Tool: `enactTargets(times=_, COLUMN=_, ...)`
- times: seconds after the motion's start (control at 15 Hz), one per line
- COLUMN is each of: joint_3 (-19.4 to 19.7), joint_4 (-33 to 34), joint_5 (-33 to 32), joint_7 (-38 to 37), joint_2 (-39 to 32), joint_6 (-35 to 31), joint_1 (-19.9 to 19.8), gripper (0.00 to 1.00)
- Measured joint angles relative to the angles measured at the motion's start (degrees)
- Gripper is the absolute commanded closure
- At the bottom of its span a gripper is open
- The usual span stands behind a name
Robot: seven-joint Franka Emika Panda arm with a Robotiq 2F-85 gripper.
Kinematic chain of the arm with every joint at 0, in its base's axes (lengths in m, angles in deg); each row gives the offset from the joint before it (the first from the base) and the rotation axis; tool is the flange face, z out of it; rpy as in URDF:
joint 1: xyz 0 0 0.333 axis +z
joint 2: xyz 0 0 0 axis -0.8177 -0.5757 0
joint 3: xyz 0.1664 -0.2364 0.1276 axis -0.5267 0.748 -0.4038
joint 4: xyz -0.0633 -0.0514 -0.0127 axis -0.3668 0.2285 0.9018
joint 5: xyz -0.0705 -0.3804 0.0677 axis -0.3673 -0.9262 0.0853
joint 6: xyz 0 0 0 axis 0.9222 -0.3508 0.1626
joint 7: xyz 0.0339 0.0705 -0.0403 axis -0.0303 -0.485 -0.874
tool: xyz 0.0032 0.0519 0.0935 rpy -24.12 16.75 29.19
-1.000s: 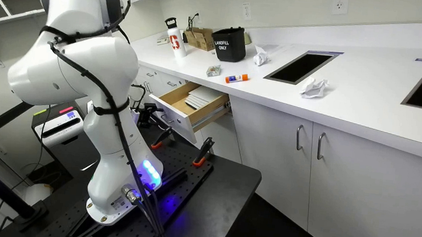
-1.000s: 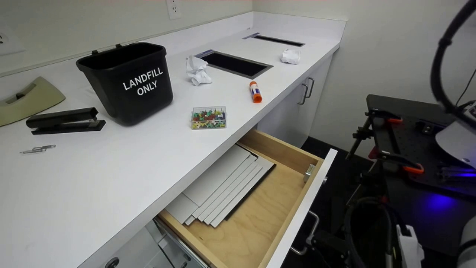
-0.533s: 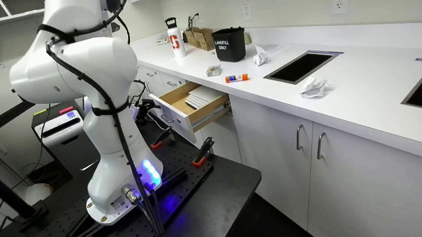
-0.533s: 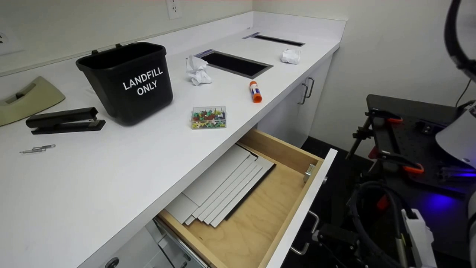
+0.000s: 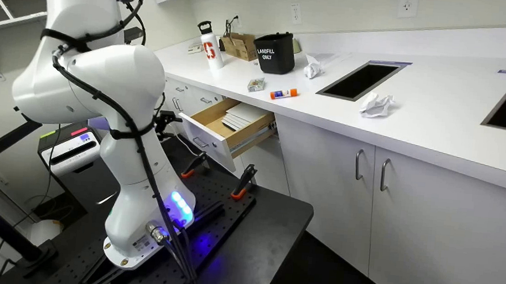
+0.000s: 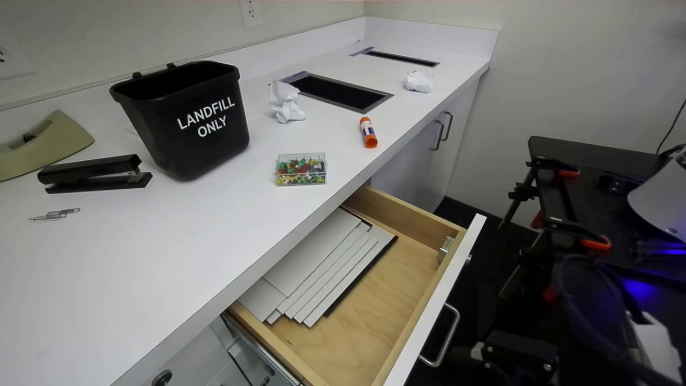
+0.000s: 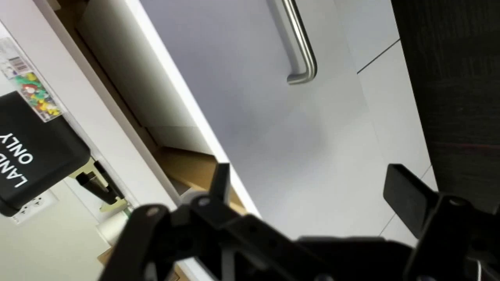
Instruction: Open the first drawer from the right
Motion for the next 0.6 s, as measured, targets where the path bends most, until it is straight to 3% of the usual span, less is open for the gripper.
enactTargets(times=0.27, joint_3=-4.2, joint_4=-7.2, joint_5=5.6, joint_7=-5.1, joint_2=10.9, joint_6=-0.7, joint_1=-3.0, gripper=0.0)
enactTargets(times=0.6, joint_3=-6.6, joint_4=-16.6, joint_5=16.4, joint_7=-7.0, joint_2=25.8, joint_6=-5.5, joint_1=-8.1, gripper=0.0)
